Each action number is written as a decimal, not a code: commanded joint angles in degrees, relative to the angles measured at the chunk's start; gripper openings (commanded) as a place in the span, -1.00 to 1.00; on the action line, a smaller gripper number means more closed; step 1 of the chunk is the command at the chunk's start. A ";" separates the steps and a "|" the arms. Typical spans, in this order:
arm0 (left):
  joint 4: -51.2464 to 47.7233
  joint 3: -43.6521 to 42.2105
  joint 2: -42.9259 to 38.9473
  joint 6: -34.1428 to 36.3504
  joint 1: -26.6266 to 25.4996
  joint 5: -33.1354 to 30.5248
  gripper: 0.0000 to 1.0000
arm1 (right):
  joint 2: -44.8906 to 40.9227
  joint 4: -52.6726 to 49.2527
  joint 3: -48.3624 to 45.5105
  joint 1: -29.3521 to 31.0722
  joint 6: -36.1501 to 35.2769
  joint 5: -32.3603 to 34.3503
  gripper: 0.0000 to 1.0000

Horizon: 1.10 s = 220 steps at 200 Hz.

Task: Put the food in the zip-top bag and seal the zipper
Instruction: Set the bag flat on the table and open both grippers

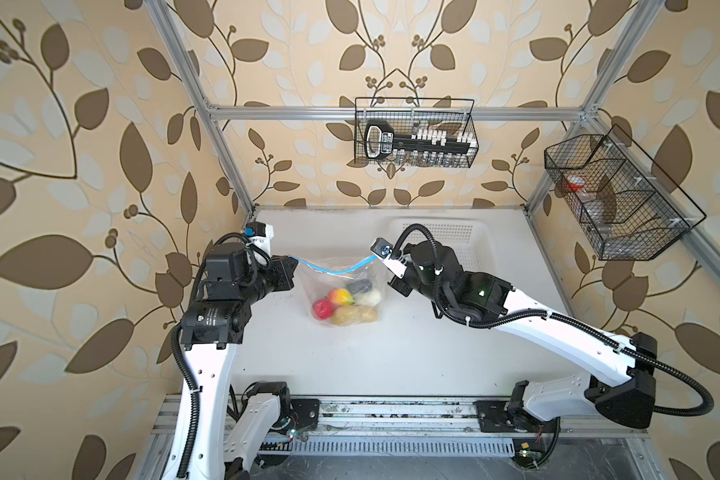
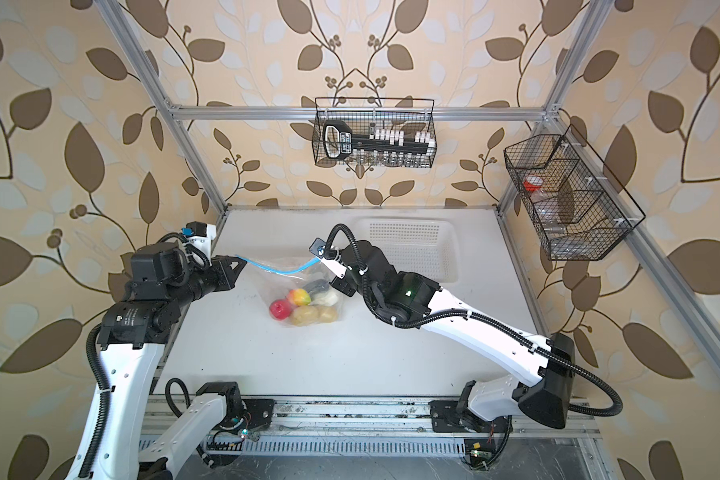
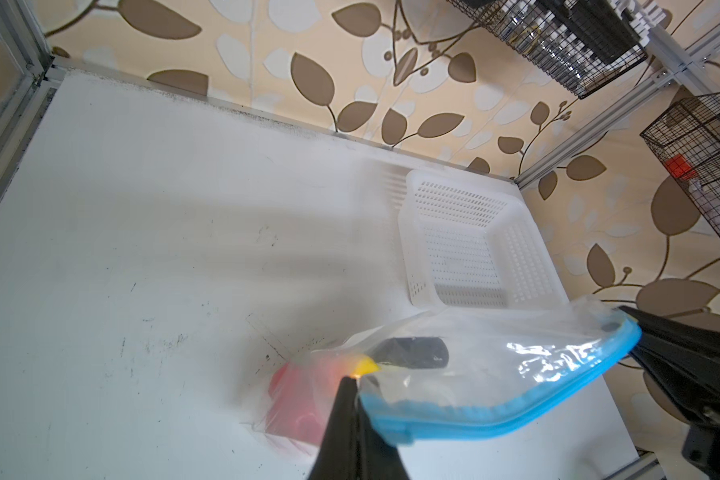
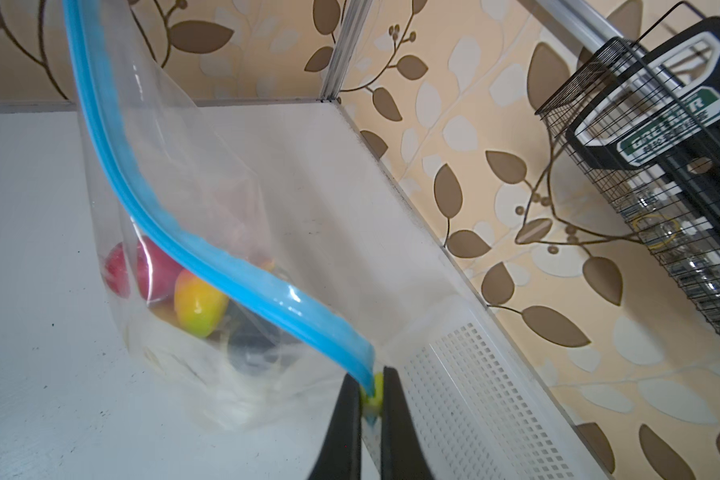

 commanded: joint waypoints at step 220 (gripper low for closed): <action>10.93 33.06 65.44 2.03 5.43 0.76 -1.00 | 46.31 3.30 36.24 -18.02 -5.03 -15.57 -0.65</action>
